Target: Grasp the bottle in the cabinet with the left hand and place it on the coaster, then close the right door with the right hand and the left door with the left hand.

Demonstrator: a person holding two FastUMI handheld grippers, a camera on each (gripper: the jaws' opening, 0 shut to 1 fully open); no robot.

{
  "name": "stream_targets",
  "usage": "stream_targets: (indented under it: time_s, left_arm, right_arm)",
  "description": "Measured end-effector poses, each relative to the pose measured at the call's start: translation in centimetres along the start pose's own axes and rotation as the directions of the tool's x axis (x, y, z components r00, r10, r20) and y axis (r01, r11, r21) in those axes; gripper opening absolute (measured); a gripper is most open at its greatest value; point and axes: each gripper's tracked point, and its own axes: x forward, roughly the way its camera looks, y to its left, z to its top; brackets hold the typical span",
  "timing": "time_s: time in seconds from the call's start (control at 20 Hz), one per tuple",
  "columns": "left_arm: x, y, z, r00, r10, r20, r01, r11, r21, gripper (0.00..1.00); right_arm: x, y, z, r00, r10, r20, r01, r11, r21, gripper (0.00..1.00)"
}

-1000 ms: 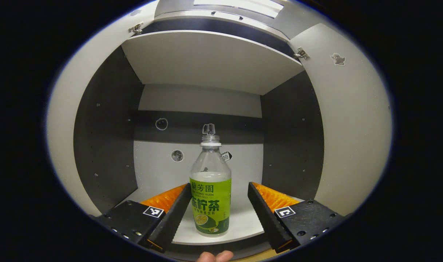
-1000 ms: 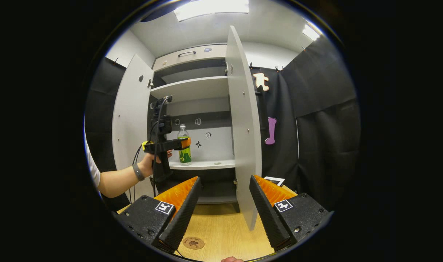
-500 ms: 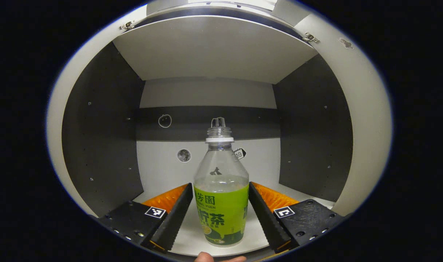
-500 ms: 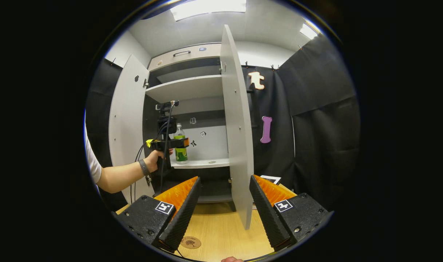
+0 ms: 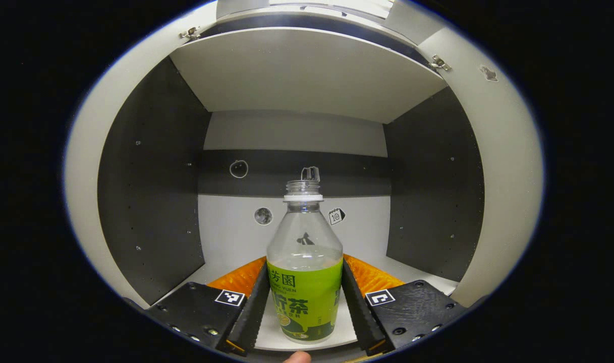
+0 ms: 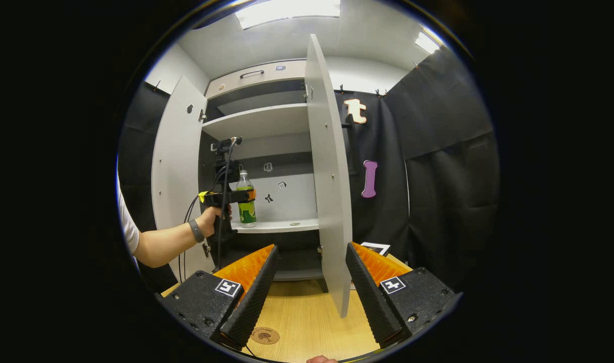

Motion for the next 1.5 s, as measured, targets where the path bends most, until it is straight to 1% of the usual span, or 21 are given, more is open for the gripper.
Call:
stream_targets:
  time_s: [0.1, 0.2, 0.4, 0.5, 0.7, 0.85, 1.1, 1.15, 1.25, 1.3, 1.35, 1.5]
  left_arm:
    - [-1.6, -0.4, -0.1, 1.000, -0.018, -0.006, 0.018, 1.000, -0.022, 0.71]
    - [-3.2, -0.4, 0.2, 1.000, -0.019, 0.008, 0.019, 1.000, -0.014, 0.72]
    - [-7.6, -1.9, 0.4, 0.995, -0.095, 0.022, 0.095, 0.995, -0.011, 0.72]
    - [-9.7, -2.9, -0.3, 0.993, -0.120, 0.023, 0.121, 0.993, -0.018, 0.72]
    - [-13.4, -4.1, -3.3, 0.989, -0.148, 0.006, 0.148, 0.989, -0.018, 0.71]
    - [-16.0, -4.4, -7.2, 0.990, -0.140, -0.020, 0.140, 0.990, -0.020, 0.72]
    - [-19.8, -4.9, -13.2, 0.993, -0.111, -0.047, 0.110, 0.994, -0.016, 0.72]
    - [-20.5, -5.0, -14.2, 0.994, -0.098, -0.050, 0.097, 0.995, -0.014, 0.72]
    - [-22.0, -4.8, -15.8, 0.998, -0.047, -0.029, 0.047, 0.999, 0.000, 0.72]
    - [-22.7, -5.2, -16.7, 0.999, -0.038, -0.025, 0.038, 0.999, 0.013, 0.72]
    - [-23.4, -5.9, -17.5, 0.999, -0.038, -0.022, 0.039, 0.999, 0.028, 0.72]
    - [-25.4, -8.8, -20.7, 0.995, -0.085, -0.050, 0.088, 0.995, 0.044, 0.71]
  right_arm:
    - [0.1, 0.5, -0.2, 1.000, 0.015, -0.005, -0.015, 1.000, 0.010, 0.82]
    - [0.1, 0.9, -0.2, 0.999, 0.034, -0.009, -0.034, 0.999, 0.014, 0.82]
    - [0.0, 0.9, 0.7, 0.999, 0.050, 0.000, -0.050, 0.999, -0.007, 0.82]
    - [0.0, 0.9, 1.2, 0.998, 0.056, 0.012, -0.056, 0.998, -0.011, 0.82]
    - [-0.1, 1.4, 2.1, 0.997, 0.078, 0.019, -0.078, 0.997, -0.017, 0.82]
    - [0.0, 1.9, 3.0, 0.994, 0.111, 0.024, -0.110, 0.993, -0.043, 0.82]
    - [0.0, 2.4, 4.4, 0.988, 0.153, 0.032, -0.151, 0.987, -0.055, 0.82]
    - [0.1, 2.2, 4.6, 0.988, 0.151, 0.033, -0.149, 0.987, -0.063, 0.82]
    - [0.4, 2.1, 4.5, 0.989, 0.148, 0.028, -0.146, 0.987, -0.066, 0.82]
    - [0.6, 2.1, 4.3, 0.989, 0.147, 0.017, -0.146, 0.987, -0.063, 0.82]
    - [0.8, 2.2, 4.3, 0.989, 0.149, 0.011, -0.149, 0.987, -0.059, 0.82]
    - [1.4, 2.6, 3.9, 0.988, 0.153, -0.017, -0.154, 0.986, -0.068, 0.82]
